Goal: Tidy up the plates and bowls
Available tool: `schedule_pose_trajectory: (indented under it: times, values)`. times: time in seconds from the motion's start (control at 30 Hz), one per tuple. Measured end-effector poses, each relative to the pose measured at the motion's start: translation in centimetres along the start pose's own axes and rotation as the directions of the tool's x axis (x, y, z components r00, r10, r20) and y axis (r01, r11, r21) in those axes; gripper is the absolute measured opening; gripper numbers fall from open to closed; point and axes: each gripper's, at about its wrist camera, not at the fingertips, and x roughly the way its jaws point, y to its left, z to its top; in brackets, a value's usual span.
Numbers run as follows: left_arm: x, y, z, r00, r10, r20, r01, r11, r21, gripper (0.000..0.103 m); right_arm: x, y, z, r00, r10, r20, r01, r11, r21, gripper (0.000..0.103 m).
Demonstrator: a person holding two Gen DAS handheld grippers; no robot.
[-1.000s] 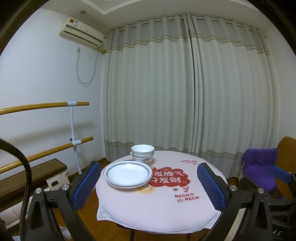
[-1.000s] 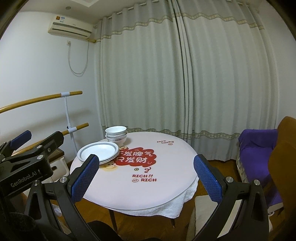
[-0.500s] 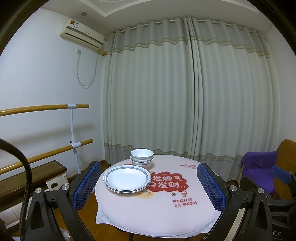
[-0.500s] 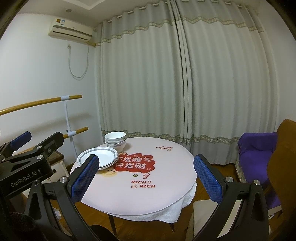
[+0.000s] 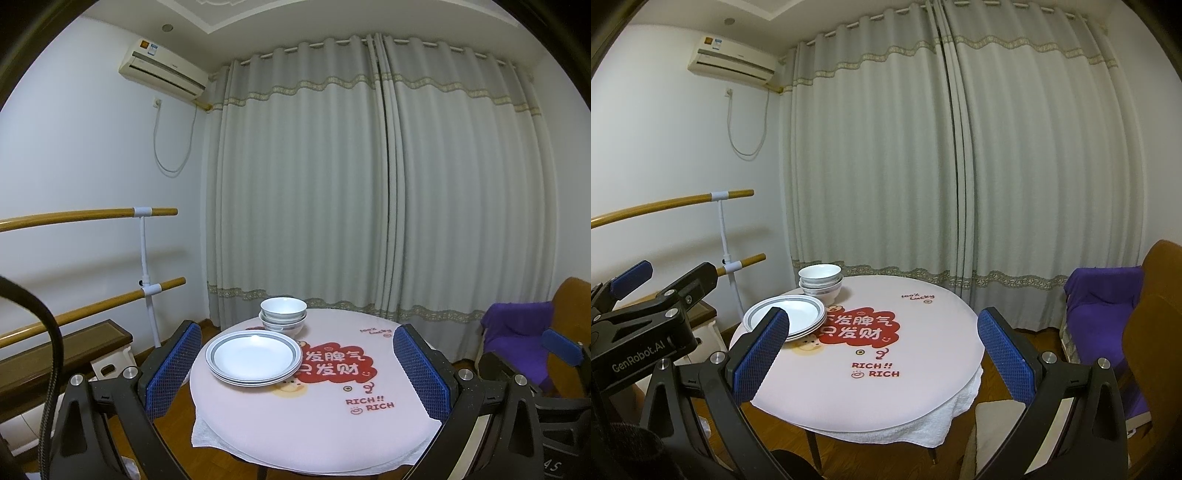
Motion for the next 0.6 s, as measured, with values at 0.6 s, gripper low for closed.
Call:
schedule_pose_trajectory:
  times: [0.6]
  values:
    - [-0.11,-0.15,-0.23,1.000,0.006,0.013,-0.006,1.000,-0.001,0.102,0.30,0.19,0.27,1.000,0.006,-0.004,-0.006,1.000,0.003,0.103]
